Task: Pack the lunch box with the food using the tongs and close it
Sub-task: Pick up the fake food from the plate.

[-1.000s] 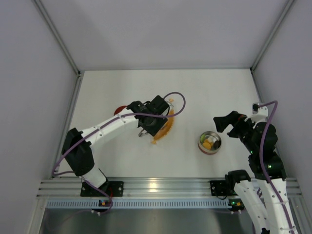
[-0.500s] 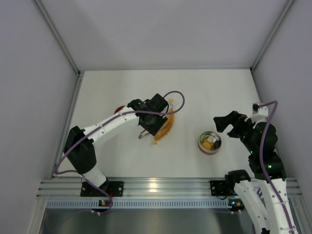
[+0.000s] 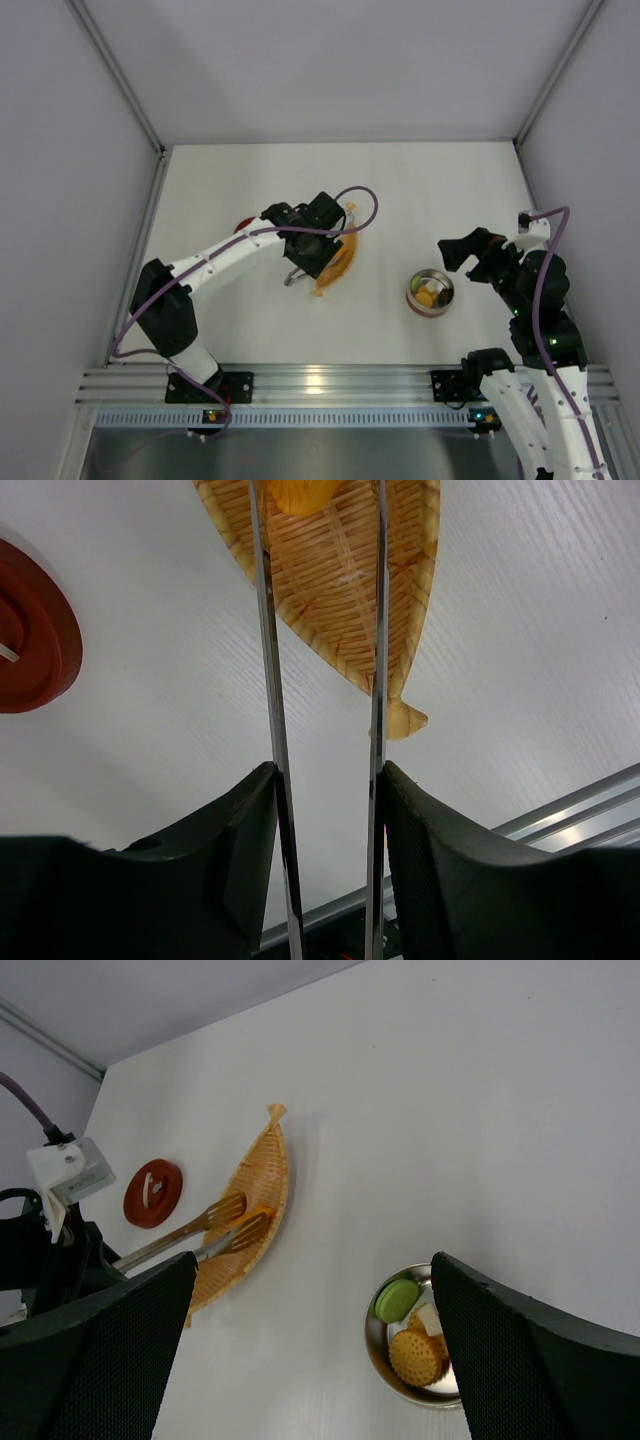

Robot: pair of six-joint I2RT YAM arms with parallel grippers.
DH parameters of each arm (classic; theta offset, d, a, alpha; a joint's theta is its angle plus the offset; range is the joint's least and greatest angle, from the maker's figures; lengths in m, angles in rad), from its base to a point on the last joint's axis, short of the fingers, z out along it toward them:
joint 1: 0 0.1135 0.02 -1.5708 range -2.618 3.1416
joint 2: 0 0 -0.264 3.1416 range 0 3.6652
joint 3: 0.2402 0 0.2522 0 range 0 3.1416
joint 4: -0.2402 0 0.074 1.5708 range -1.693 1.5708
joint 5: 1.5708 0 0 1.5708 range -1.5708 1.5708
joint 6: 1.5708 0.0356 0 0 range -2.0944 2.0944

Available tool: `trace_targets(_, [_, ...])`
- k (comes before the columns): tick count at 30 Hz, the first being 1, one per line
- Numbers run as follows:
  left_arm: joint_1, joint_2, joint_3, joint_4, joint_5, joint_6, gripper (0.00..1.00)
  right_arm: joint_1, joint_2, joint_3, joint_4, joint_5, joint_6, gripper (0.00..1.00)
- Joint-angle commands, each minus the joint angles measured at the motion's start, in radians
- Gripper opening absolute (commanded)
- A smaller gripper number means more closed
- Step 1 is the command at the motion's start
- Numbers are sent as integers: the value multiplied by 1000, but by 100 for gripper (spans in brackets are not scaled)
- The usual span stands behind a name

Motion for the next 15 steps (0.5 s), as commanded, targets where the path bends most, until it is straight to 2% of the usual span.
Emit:
trace_targets(1, [2,-46,42,-27,10,-12,48,-11,-1,20,31,4,-5,100])
trace_targets(15, [2,-61,54,-39,2,-36,31,-11,3,16,37,-5,-2,100])
